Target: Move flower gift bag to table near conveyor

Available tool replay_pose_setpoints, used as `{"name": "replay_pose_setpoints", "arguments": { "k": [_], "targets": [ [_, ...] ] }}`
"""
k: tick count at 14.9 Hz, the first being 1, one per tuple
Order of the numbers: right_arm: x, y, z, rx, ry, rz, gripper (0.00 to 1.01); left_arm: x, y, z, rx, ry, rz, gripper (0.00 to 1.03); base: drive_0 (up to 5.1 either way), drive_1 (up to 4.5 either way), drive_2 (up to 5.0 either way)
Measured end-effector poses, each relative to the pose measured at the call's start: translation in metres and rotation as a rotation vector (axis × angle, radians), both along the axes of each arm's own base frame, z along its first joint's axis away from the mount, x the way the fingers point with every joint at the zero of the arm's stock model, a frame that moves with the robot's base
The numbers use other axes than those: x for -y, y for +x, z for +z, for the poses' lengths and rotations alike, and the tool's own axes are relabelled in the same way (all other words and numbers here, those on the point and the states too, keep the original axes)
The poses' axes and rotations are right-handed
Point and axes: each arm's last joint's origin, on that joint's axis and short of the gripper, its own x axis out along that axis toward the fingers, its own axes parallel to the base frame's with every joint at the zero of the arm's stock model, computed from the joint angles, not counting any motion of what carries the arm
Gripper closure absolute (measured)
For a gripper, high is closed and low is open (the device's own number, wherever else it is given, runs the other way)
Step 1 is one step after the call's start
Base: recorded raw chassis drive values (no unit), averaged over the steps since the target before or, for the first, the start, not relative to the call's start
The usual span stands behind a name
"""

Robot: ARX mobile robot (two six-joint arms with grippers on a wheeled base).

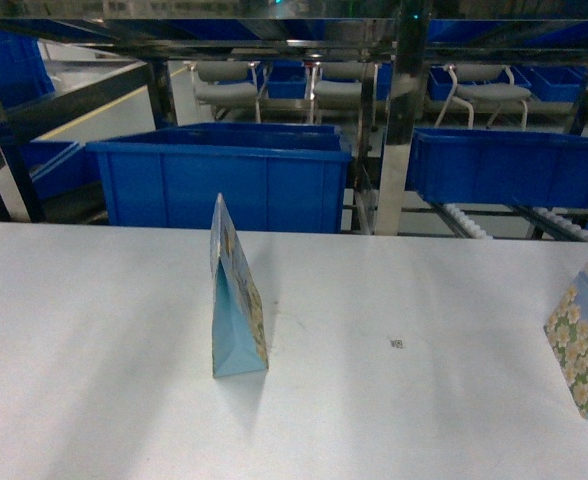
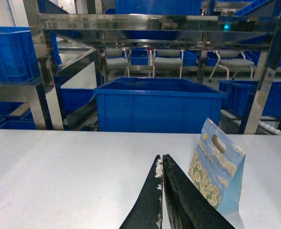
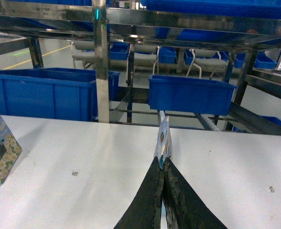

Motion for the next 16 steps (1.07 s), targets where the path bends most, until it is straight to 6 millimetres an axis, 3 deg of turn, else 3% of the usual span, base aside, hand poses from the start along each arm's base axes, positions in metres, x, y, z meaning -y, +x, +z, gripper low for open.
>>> {"name": "replay_pose_setpoints", "arguments": {
  "k": [9, 11, 12, 16],
  "targets": [
    [0.000, 0.000, 0.000, 0.000, 0.000, 0.000, 0.99, 0.000, -0.020, 0.002, 0.010, 0.000, 0.000, 1.01, 0.0, 0.00, 0.0],
    [0.000, 0.000, 0.000, 0.000, 0.000, 0.000, 0.99, 0.000, -0.031, -0.005, -0.051, 0.000, -0.001, 1.01, 0.0, 0.00, 0.0],
    [0.000, 0.000, 0.000, 0.000, 0.000, 0.000, 0.99, 0.000, -0.034, 0.001, 0.019, 0.000, -0.001, 1.01, 0.0, 0.00, 0.0],
    [0.000, 0.000, 0.000, 0.000, 0.000, 0.000, 0.99, 0.000, -0.034, -0.002, -0.008, 0.000, 0.000, 1.01, 0.0, 0.00, 0.0]
  ]
}}
